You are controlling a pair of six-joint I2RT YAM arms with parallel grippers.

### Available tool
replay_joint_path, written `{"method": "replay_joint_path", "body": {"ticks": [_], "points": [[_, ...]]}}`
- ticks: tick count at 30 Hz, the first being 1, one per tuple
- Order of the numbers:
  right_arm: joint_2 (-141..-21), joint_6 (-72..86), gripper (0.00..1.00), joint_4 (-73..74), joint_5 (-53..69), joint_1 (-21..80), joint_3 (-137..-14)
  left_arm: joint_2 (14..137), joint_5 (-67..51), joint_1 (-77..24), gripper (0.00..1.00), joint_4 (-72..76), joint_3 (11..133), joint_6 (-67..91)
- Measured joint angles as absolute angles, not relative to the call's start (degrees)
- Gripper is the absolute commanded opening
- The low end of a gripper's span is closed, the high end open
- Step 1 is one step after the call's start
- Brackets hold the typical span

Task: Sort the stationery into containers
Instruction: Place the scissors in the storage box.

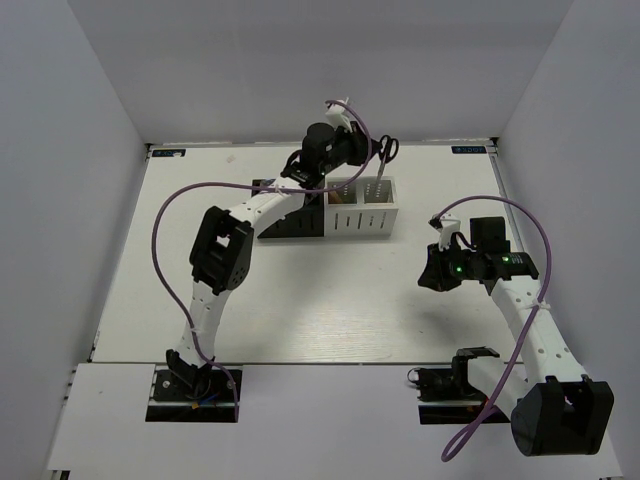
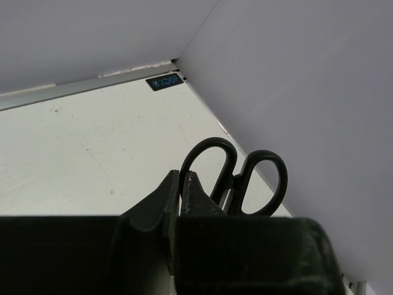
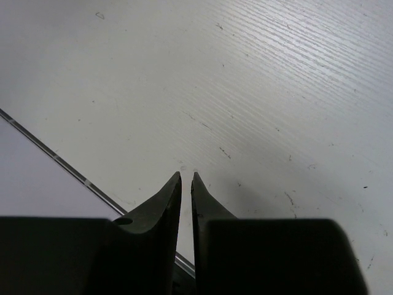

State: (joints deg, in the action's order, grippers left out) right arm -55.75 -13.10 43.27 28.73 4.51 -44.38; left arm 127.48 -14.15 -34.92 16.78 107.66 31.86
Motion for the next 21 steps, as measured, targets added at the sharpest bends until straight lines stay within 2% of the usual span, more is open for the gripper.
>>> {"method": "replay_joint_path", "body": {"ticks": [14,17,18,21], "points": [[-55.75,-13.76,0.18,43.53,29.58,4.51,-44.38,130.02,-14.11,-34.74,0.02,14.06,106.76,27.4],[-55.75,-13.78,0.2,43.55,29.8,4.51,-44.38,130.02,-14.11,-34.72,0.1,13.78,106.72,26.76],[-55.75,-13.85,0.22,43.57,29.8,4.51,-44.38,130.02,-14.11,-34.72,0.2,13.76,106.54,26.55],[-55.75,-13.93,0.25,43.59,29.82,4.51,-44.38,130.02,-14.11,-34.72,0.41,13.78,105.8,25.67]]}}
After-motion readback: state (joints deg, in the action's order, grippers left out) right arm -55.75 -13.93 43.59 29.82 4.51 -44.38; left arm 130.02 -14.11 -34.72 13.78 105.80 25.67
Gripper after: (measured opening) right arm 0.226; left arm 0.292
